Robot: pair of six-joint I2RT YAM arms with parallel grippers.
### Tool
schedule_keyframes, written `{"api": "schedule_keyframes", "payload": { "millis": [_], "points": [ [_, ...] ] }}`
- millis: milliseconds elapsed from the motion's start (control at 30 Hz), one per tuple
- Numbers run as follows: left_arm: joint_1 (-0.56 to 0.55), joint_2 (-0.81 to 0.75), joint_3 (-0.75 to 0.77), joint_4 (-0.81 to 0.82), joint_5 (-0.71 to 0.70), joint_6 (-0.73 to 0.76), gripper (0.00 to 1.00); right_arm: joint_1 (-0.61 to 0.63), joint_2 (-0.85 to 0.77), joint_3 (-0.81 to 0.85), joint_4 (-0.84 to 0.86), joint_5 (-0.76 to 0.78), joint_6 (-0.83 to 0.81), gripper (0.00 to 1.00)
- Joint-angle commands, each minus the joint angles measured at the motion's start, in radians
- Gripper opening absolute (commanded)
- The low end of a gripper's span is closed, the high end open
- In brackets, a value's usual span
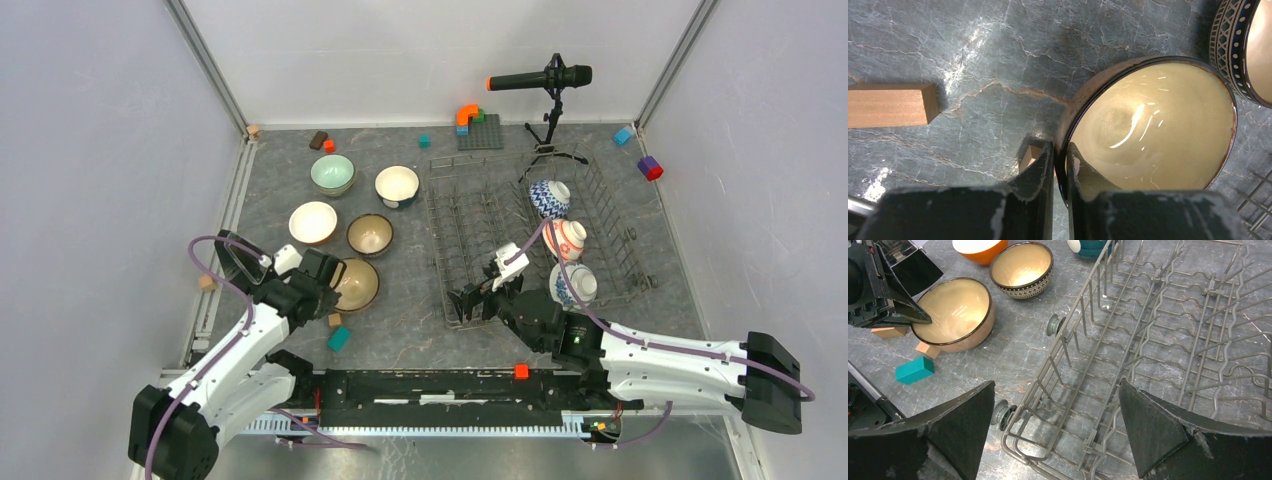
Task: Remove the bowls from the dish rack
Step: Place the bowl at the center of the board.
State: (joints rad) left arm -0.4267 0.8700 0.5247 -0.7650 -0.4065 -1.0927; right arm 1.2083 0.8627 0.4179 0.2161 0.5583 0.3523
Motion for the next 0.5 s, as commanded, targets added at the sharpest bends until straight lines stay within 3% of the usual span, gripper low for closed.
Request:
{"api": "schedule_keyframes", "payload": {
  "millis": [0,467],
  "points": [
    [0.004,-0.005,0.010,0.090,0.014,-0.048,0.20,-0.003,-0.010,0.000,0.027,0.020,0.009,0.98],
    [0.005,-0.078,0.030,0.044,0.050,-0.023,0.68,-0.003,-0.012,0.020,-0.022,0.073,-0.024,0.98]
  ]
}}
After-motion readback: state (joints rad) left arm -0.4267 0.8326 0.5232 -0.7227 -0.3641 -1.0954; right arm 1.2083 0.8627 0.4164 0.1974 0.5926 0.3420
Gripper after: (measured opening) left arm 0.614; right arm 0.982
